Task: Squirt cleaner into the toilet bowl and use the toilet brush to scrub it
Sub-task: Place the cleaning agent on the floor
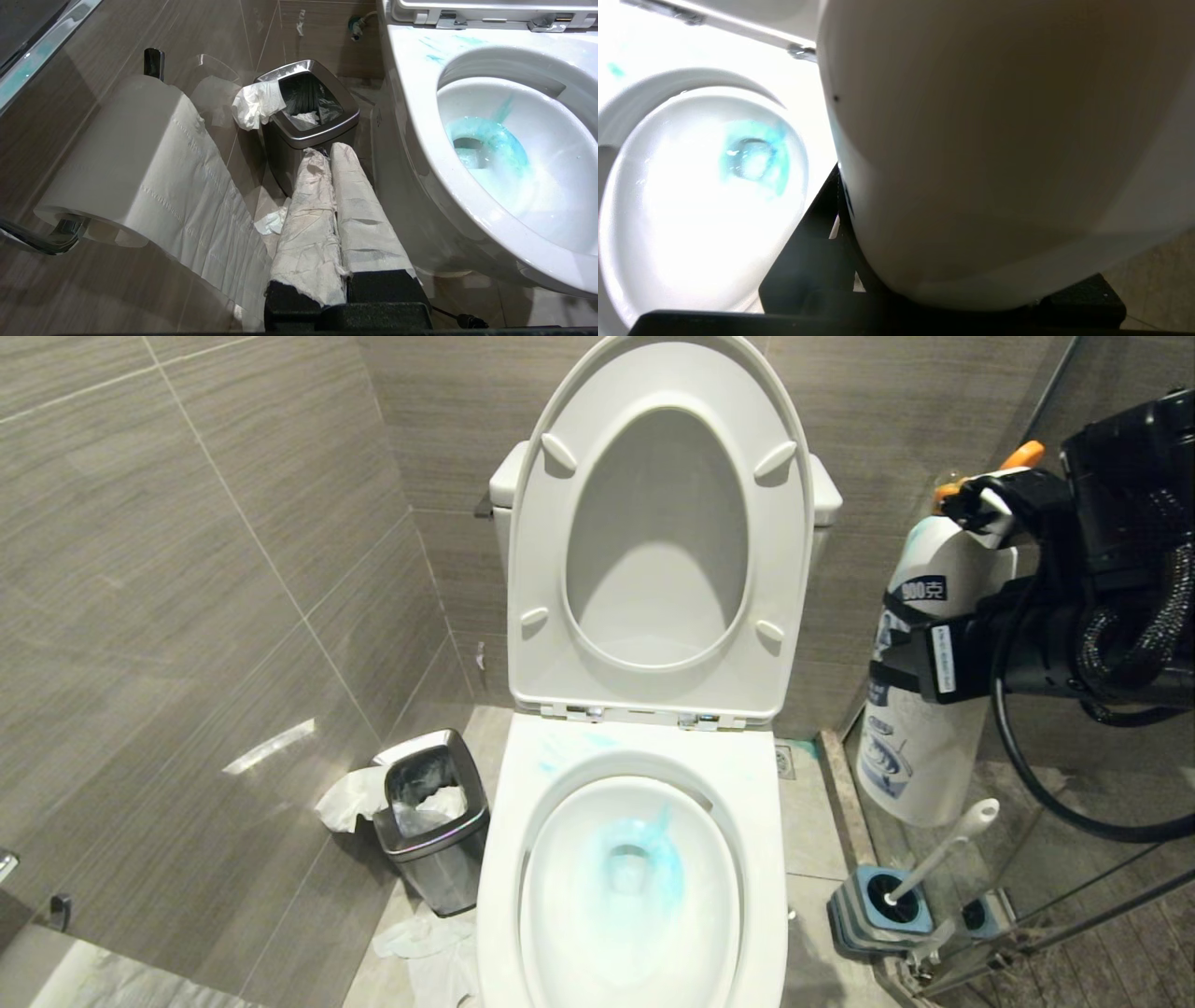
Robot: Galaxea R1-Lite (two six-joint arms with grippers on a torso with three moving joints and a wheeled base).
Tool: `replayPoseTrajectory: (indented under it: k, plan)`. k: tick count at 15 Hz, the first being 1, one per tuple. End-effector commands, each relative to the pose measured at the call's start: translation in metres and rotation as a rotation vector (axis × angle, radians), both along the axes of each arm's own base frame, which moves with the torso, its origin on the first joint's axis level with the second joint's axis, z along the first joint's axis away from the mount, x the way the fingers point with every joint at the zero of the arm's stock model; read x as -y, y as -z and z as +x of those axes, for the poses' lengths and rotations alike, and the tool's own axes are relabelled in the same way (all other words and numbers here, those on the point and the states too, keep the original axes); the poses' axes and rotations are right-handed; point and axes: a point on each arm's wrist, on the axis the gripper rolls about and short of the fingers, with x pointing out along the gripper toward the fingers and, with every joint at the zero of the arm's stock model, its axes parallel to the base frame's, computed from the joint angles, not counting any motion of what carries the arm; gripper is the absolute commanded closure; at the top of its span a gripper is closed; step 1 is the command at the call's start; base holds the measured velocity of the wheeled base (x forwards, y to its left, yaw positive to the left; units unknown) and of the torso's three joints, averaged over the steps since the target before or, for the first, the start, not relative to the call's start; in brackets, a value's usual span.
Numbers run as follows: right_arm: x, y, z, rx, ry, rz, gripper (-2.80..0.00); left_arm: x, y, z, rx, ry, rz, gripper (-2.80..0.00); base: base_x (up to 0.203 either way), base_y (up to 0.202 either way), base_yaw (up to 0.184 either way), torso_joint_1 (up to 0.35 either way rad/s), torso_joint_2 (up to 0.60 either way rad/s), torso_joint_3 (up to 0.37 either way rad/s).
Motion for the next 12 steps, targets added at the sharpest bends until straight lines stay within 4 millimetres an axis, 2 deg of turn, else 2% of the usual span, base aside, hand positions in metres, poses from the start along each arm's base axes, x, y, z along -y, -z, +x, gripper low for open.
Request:
replayPoseTrajectory:
  k: [1,12]
  plan:
    - [0.015,-0.008,-0.006,0.044,0.049,0.022,0.0,0.0,0.0,0.0,-0.003,0.0,0.0,0.0,0.0,0.0,0.0,0.0,0.0,0.0]
    - [0.047,0.01,0.031,0.277,0.252,0.088,0.0,0.0,0.0,0.0,-0.001,0.0,0.0,0.0,0.0,0.0,0.0,0.0,0.0,0.0]
